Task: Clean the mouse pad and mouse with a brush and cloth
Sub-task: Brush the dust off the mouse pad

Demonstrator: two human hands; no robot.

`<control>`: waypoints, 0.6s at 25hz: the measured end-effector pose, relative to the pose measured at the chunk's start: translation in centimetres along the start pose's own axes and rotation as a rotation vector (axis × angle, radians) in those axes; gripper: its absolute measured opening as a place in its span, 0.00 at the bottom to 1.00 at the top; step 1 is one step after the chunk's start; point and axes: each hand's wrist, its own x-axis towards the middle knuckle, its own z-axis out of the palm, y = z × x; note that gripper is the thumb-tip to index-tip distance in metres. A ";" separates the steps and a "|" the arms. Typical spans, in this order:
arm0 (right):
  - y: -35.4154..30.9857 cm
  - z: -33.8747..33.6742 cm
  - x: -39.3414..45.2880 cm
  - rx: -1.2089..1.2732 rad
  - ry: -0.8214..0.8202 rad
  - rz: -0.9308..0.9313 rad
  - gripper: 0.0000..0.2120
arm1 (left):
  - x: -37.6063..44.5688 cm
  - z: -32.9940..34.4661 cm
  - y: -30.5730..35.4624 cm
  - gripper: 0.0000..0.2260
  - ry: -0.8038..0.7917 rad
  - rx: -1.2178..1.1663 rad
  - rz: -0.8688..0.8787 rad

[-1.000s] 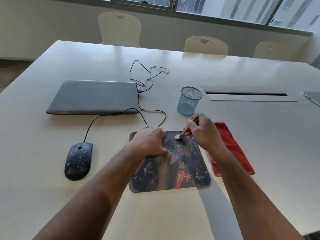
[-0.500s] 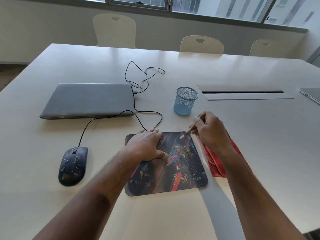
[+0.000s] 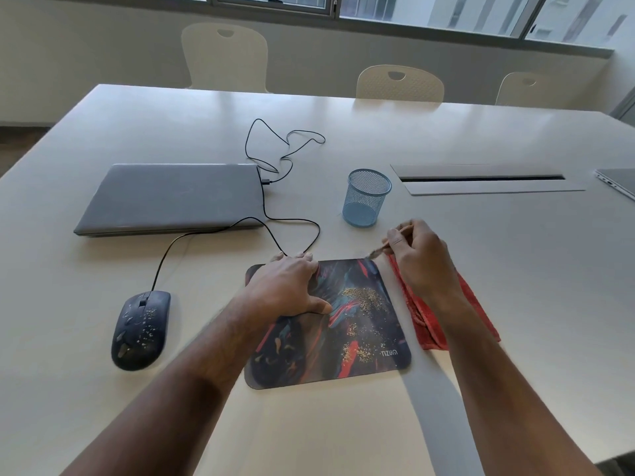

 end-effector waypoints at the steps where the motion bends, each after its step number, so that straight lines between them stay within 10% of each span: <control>1: 0.2 0.3 -0.3 -0.004 -0.023 0.010 0.10 | 0.0 0.0 0.0 0.37 -0.005 -0.002 -0.007; 15: 0.2 1.3 -0.9 -0.020 -0.028 -0.039 0.12 | 0.0 -0.1 0.0 0.38 -0.040 -0.013 -0.029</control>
